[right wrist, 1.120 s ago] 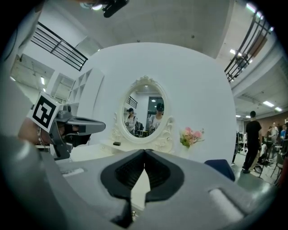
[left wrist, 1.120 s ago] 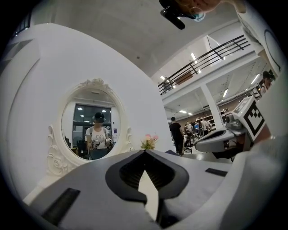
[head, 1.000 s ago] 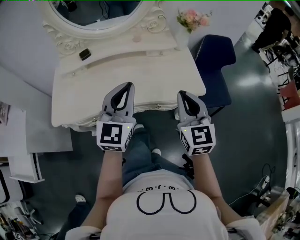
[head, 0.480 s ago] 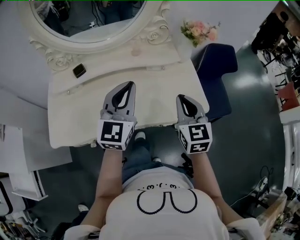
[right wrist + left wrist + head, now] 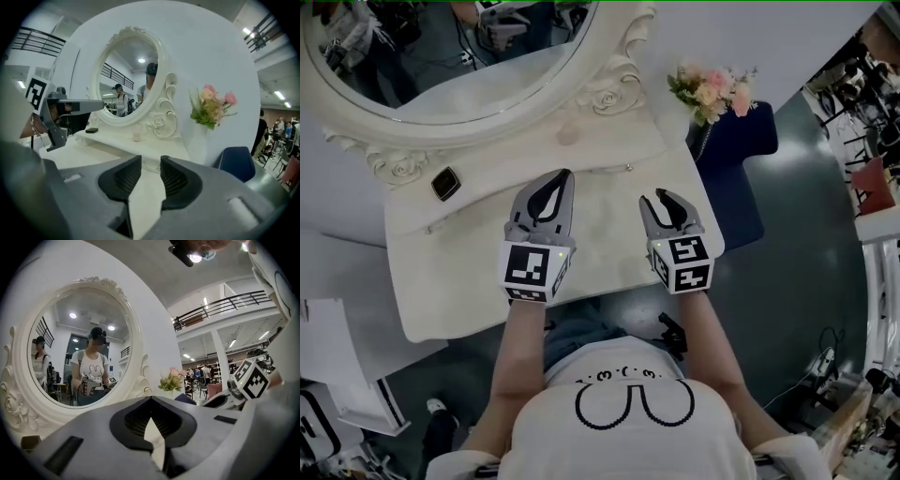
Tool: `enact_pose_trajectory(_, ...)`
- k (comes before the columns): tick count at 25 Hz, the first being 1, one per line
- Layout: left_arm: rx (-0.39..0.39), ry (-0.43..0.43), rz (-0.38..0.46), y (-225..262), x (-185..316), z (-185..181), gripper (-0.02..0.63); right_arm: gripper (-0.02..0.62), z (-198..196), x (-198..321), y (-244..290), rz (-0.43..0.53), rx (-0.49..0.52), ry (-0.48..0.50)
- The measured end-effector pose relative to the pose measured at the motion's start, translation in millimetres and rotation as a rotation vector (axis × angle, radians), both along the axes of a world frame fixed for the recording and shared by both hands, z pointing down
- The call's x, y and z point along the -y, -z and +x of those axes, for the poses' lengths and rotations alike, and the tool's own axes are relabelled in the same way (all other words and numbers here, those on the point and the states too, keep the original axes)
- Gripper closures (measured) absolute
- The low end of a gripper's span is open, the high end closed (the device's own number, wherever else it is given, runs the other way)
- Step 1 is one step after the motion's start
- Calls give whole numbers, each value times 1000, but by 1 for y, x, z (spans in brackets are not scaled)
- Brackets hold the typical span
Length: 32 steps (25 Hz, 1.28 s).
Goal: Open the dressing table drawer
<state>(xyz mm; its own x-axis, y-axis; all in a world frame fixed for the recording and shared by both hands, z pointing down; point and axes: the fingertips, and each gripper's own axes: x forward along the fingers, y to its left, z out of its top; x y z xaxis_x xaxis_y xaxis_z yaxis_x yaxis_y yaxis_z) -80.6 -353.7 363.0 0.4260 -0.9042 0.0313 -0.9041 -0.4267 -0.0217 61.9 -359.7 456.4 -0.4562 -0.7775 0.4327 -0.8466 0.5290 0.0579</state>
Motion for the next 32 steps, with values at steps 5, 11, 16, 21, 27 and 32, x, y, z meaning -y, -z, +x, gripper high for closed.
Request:
enact_pose_trajectory(5, 2, -32, -37, -17, 30, -3, 607, 476, -8, 44, -39, -62, -34, -25)
enact_pose_trajectory(11, -3, -67, -83, -35, 56, -3, 607, 476, -16, 79, -97, -212, -74, -57)
enact_pose_trajectory(16, -20, -78, -109, -48, 68, -8, 607, 476, -22, 101, -127, -275, -107, -88)
enact_pose_trajectory(21, -32, -73, -131, -57, 74, -15, 607, 497, -25, 116, -138, -296, -134, -114)
enact_pose_trajectory(27, -33, -55, -146, -62, 74, -19, 607, 502, -24, 115, -139, -313, -140, -121)
enact_pose_trajectory(32, -38, -50, -132, -58, 68, -17, 607, 502, -20, 103, -138, -329, -134, -134)
